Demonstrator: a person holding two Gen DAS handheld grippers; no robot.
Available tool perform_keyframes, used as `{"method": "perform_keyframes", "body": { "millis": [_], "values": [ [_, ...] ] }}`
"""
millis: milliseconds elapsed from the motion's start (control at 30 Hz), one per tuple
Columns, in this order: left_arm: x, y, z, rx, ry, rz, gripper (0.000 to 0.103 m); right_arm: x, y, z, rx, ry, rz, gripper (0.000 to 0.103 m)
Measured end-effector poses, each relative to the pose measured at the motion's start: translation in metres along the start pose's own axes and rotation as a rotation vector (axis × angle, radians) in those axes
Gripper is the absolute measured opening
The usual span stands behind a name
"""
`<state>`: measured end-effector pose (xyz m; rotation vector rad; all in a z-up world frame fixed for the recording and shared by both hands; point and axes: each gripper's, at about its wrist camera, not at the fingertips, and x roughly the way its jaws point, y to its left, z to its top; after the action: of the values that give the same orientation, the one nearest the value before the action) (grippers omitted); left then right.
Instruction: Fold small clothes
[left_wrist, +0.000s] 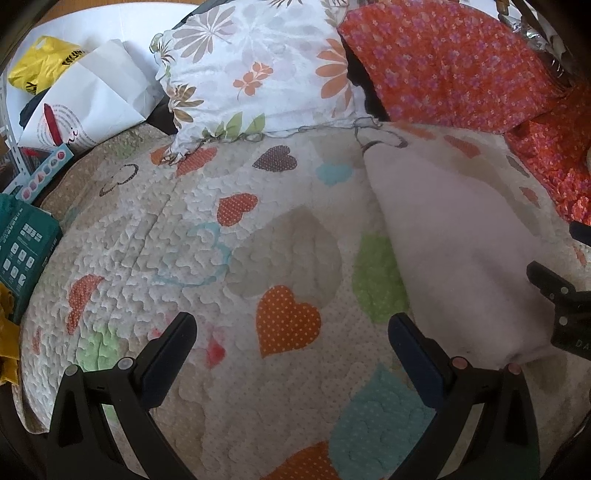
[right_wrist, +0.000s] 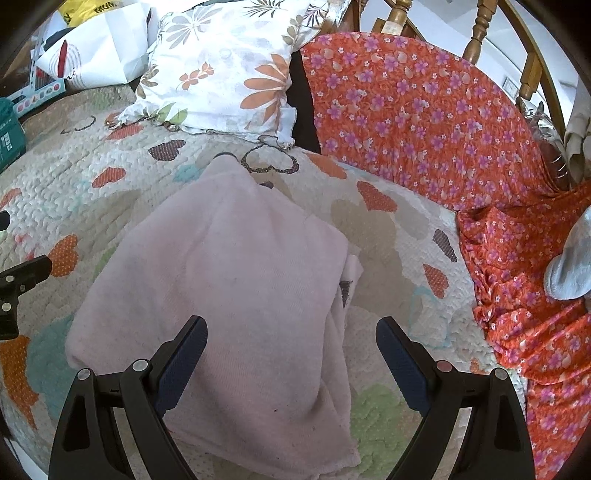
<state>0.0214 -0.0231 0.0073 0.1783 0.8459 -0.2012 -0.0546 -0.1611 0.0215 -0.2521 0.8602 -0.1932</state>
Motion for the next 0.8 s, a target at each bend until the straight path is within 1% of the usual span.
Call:
{"method": "perform_keyframes", "body": {
  "millis": [433,800],
  "values": [
    [-0.0021,-0.0006,-0.0011,-0.011,0.003,-0.065,0.103,0.0008,-0.0039,-0.0014,0.01,0.004,-0.002,0.095],
    [-0.0004,-0.0004,-0.0019,-0.01,0.01,-0.062,0.103,0.0005,-0.0036,-0.0013,0.011,0.004,-0.004,0.095]
  ]
}}
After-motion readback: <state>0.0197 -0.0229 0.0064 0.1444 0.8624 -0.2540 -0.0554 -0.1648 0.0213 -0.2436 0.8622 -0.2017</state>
